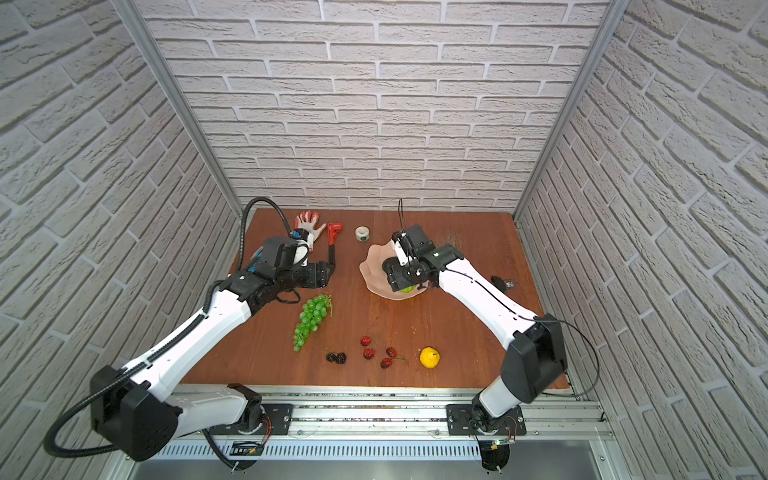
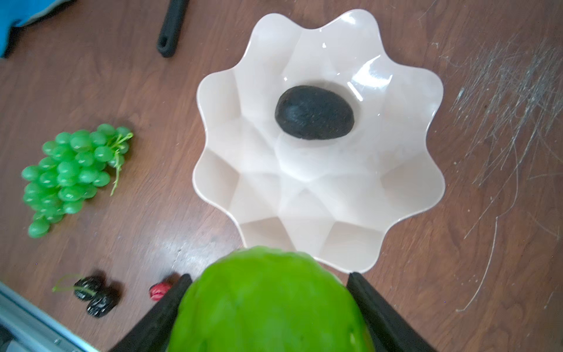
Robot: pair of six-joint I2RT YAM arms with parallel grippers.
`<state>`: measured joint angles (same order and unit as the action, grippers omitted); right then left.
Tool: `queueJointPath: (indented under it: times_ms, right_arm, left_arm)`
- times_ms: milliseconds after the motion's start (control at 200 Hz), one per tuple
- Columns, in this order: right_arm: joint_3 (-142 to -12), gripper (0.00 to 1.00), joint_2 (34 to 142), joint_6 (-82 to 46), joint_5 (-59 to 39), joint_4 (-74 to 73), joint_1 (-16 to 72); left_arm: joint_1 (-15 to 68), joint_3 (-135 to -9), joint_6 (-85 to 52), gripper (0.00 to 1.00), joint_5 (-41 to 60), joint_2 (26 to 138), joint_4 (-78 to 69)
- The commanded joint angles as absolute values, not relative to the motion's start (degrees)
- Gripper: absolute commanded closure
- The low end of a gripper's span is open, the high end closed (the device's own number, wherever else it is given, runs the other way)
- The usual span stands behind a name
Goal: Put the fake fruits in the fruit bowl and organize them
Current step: 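Lift the green fruit into the bowl beside the avocado with the right gripper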
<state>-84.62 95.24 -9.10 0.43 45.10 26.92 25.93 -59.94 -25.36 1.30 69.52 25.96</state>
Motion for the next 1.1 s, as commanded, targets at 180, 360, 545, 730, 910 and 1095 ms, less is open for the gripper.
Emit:
queueJointPath:
  times_ms: [180, 360, 545, 730, 910, 1095]
  right_arm:
    - [-91.01, 0.46, 106.12, -5.35, 2.89, 41.47, 22.69]
    - [-91.5, 0.47, 109.92, -4.78, 5.38, 40.29, 22.06]
    - [-91.91, 0.46, 112.54, -4.27, 6.27, 39.46, 21.89]
    - [-93.09, 0.46, 115.82, -3.61, 7.92, 39.24, 21.89]
    - [-94.18, 0.45, 117.77, -3.23, 8.88, 39.48, 21.87]
    - [-94.68, 0.44, 119.22, -3.08, 8.85, 39.06, 21.71]
  left_arm:
    - [24.86, -58.18, -25.31, 0.17, 0.54, 65.65, 26.27]
    - [24.76, -58.4, -25.49, 0.17, 0.44, 65.81, 26.37]
    - [24.61, -57.93, -26.01, 0.17, 0.28, 65.17, 26.37]
    - [24.61, -57.66, -26.27, 0.17, 0.16, 64.55, 26.71]
    - [24.53, -58.09, -26.1, 0.17, 0.08, 64.73, 26.89]
    - [24.52, -58.58, -25.83, 0.17, 0.08, 65.11, 27.24]
